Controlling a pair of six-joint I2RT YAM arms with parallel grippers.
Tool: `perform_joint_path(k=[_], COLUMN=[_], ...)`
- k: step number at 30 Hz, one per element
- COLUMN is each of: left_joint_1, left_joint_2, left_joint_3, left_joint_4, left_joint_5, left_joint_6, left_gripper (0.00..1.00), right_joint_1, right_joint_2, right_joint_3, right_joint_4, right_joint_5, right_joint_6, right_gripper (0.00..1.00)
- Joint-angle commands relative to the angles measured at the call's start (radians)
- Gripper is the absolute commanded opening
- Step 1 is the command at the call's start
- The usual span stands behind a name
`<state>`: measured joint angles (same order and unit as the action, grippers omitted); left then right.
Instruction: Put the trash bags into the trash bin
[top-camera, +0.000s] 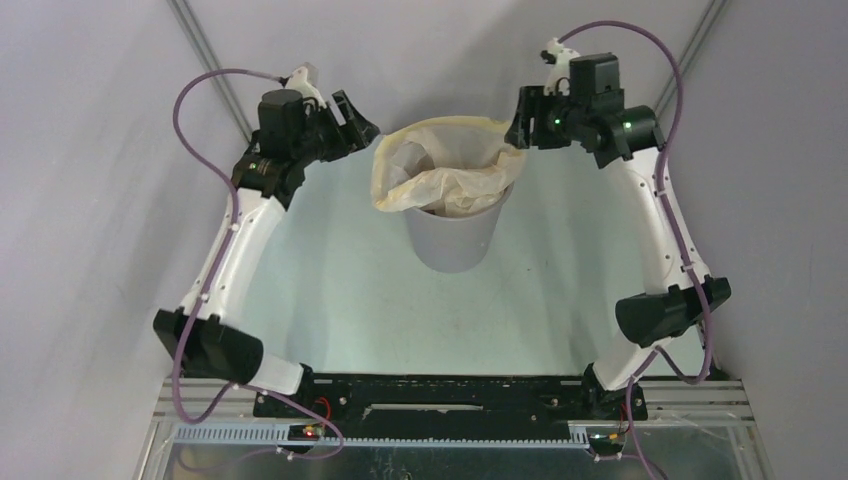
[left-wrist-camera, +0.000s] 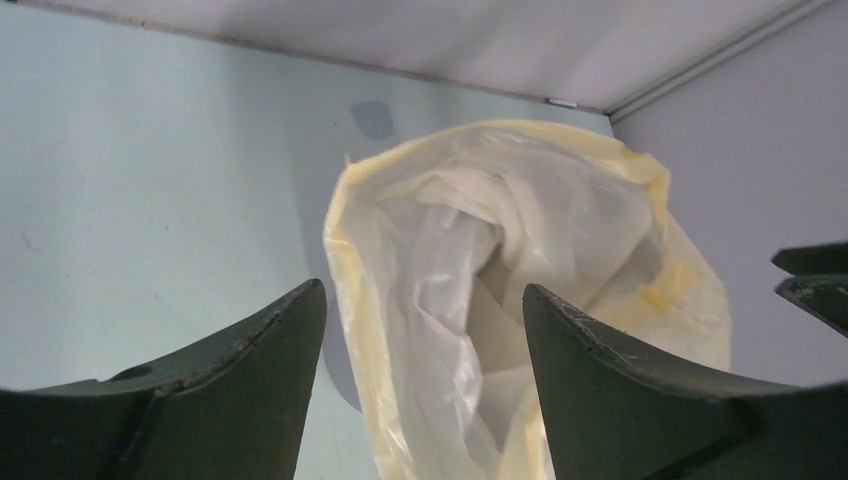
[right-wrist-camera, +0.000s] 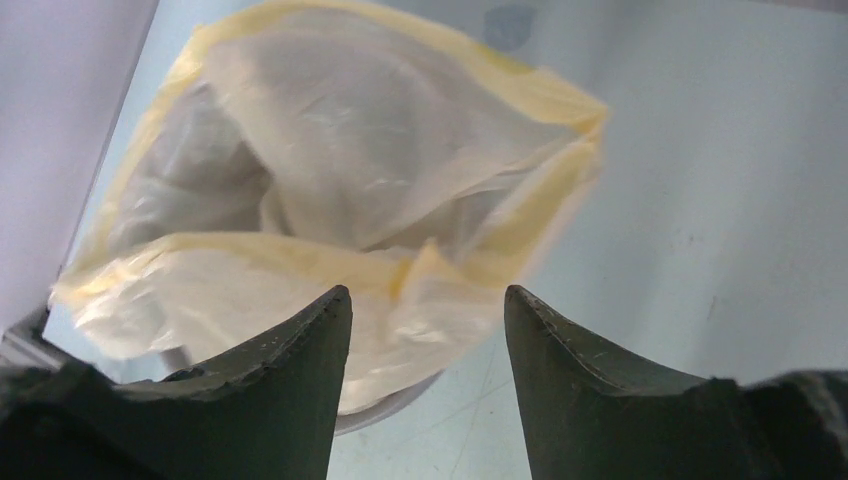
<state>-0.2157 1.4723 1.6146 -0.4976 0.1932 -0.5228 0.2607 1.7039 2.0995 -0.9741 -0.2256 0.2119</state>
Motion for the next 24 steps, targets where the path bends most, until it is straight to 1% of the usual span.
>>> perform_joint_path(k=[1, 3, 6, 8, 11, 14, 18, 21, 22, 24], left_joint_1=[-0.099, -0.156, -0.202, -0.209, -0.231, -0.251, -0.264, -0.271, -0.276, -0.28], left_joint_2=[-0.118, -0.145, -0.147, -0.115, -0.051, -0.005, 0.014, 0.024, 0.027, 0.026], left_joint_3=[-0.03, -0.03, -0.021, 0.001, 0.052, 0.083, 0.087, 0.096, 0.1, 0.104], left_joint_4=[-0.032, -0.031, -0.034, -0.065, -0.153, -0.208, -0.221, -0.245, -0.253, -0.263], left_joint_5=[-0.077, -0.071, -0.022, 0.015, -0.004, -0.032, -0.051, -0.032, -0.025, -0.008], left_joint_6=[0.127, 0.2, 0.267, 0.273, 0.28, 0.29, 0.279, 0.283, 0.285, 0.288], left_gripper=[0.78, 0.77, 0.77, 0.73, 0.68, 0.67, 0.66, 0.58, 0.53, 0.37], right_joint_1=[0.133, 0.174, 0.183, 0.178, 0.164, 0.134, 0.092, 0.081, 0.077, 0.07], right_joint_2=[-0.071, -0.097, -0.141, -0.176, -0.232, -0.268, -0.272, -0.276, -0.274, -0.27], right_joint_3=[-0.016, -0.054, -0.117, -0.153, -0.211, -0.258, -0.269, -0.279, -0.279, -0.28], right_joint_4=[-0.003, 0.018, 0.062, 0.089, 0.13, 0.157, 0.158, 0.164, 0.164, 0.163], right_joint_5=[0.121, 0.161, 0.169, 0.175, 0.163, 0.099, 0.053, 0.043, 0.039, 0.031], right_joint_6=[-0.035, -0.033, -0.017, -0.006, 0.006, 0.015, 0.028, 0.031, 0.032, 0.034], right_gripper=[0.62, 0.63, 0.63, 0.63, 0.64, 0.65, 0.65, 0.65, 0.65, 0.65])
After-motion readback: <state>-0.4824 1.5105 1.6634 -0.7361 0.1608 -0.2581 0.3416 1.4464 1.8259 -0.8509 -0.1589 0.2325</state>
